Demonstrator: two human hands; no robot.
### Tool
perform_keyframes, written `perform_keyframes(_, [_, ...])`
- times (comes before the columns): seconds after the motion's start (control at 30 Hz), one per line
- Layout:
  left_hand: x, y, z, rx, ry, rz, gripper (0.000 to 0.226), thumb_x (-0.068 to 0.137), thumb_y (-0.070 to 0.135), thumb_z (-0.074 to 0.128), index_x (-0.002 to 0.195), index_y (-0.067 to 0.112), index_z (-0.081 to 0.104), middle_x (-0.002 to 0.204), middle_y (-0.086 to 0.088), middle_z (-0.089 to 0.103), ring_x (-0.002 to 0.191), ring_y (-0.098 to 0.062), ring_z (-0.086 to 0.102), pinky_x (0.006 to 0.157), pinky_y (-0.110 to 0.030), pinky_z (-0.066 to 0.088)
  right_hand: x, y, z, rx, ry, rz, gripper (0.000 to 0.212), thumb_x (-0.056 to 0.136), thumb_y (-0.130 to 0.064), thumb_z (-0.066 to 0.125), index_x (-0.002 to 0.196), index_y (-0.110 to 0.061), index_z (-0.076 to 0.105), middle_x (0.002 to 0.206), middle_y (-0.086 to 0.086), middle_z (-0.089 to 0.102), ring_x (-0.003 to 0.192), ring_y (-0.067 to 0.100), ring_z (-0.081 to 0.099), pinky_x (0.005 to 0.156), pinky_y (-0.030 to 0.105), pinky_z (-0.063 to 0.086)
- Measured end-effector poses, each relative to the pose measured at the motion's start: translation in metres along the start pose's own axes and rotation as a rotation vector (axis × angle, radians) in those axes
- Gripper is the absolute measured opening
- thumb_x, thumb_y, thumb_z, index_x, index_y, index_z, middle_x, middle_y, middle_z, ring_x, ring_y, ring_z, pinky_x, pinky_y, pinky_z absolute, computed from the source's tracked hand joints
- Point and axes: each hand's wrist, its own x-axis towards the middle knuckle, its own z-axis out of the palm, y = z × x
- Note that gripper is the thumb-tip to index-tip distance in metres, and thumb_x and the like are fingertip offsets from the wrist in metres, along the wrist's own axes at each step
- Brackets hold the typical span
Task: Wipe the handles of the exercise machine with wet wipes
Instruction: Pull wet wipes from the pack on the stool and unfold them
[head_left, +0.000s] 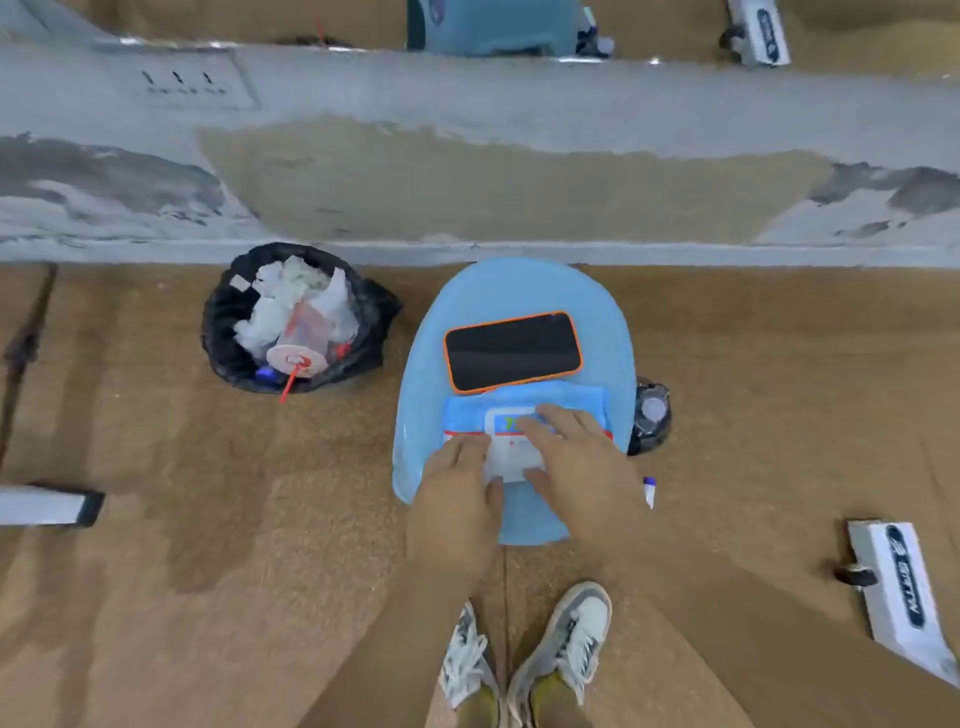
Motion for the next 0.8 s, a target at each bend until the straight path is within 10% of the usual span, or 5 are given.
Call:
perform_keyframes(0.17, [0.013, -0.001, 0.006, -0.016, 0.098, -0.142, 0.025, 0.088, 0.031, 0.059, 0.109, 0.017, 0.056, 0.113, 0.000, 0.055, 0.108, -0.023, 0.049, 0.082, -0.037, 0.044, 0.020, 0.014, -0.010, -0.097, 0.049, -0.062, 0.019, 0.089, -0.028, 0.053, 0.097, -0.015, 0.064, 0.108, 0.004, 0.060, 0.101, 0.030, 0.055, 0.077, 0.047, 0.051])
perform_keyframes(0.33, [0.019, -0.003, 0.009, 0.016, 0.090, -0.147, 0.037, 0.086, 0.039, 0.061, 0.116, 0.019, 0.054, 0.113, 0.000, 0.053, 0.108, -0.021, 0.048, 0.084, -0.033, 0.041, 0.013, 0.009, -0.014, -0.287, -0.106, -0.161, 0.057, 0.079, -0.048, 0.062, 0.124, -0.017, 0.044, 0.128, 0.004, 0.040, 0.118, 0.024, 0.041, 0.072, 0.040, 0.054])
perform_keyframes(0.67, [0.015, -0.012, 0.011, 0.010, 0.097, -0.069, 0.045, 0.078, 0.032, 0.072, 0.117, 0.018, 0.056, 0.109, -0.001, 0.056, 0.101, -0.024, 0.049, 0.081, -0.038, 0.047, 0.010, 0.008, -0.007, -0.028, 0.036, -0.049, 0.048, 0.074, -0.038, 0.071, 0.117, -0.024, 0.055, 0.125, -0.002, 0.048, 0.114, 0.023, 0.046, 0.083, 0.035, 0.047])
perform_keyframes(0.8, [0.015, -0.009, 0.010, -0.002, 0.094, -0.104, 0.046, 0.078, 0.031, 0.071, 0.120, 0.019, 0.056, 0.111, 0.000, 0.057, 0.102, -0.023, 0.049, 0.083, -0.031, 0.038, 0.014, 0.004, -0.002, -0.271, 0.064, -0.126, 0.040, 0.063, -0.027, 0.074, 0.097, -0.007, 0.066, 0.102, 0.009, 0.065, 0.090, 0.030, 0.062, 0.048, 0.036, 0.053])
